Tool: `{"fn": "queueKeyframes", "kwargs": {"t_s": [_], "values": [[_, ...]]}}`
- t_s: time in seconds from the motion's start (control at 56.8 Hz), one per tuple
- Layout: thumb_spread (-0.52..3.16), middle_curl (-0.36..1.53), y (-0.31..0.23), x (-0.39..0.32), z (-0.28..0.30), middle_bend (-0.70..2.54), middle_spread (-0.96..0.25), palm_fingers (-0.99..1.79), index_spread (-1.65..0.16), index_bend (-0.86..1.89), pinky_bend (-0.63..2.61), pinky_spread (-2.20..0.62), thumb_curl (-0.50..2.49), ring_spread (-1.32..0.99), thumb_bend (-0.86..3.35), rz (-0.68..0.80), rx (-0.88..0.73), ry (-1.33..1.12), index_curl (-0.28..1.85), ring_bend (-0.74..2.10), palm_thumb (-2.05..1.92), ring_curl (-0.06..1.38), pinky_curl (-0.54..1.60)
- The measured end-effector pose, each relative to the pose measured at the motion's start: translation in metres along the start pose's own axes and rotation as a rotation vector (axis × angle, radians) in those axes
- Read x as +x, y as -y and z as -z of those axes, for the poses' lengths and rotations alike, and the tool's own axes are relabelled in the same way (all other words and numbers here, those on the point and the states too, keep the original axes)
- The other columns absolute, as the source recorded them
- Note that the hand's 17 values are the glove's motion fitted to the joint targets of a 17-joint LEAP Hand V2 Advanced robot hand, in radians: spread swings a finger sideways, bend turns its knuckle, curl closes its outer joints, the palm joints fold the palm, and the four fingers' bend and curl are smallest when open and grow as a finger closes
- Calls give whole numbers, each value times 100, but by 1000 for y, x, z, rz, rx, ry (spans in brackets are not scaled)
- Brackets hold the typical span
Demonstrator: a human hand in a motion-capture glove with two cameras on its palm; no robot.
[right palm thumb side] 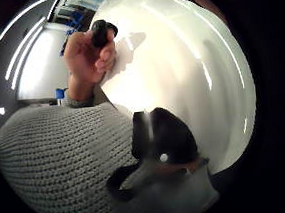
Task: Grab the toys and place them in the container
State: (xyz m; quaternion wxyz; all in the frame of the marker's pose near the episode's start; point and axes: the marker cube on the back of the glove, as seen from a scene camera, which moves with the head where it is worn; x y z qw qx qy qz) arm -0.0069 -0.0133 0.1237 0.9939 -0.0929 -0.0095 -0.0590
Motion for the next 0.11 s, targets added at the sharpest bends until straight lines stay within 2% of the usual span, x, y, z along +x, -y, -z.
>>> {"fn": "queueKeyframes", "kwargs": {"t_s": [0.106], "values": [[139, 23, 4, 5, 0, 15, -13, -12, -37, 18, 82, 7, 30, -3, -1, -6, 3, 19, 36, 16, 0, 19, 33]]}}
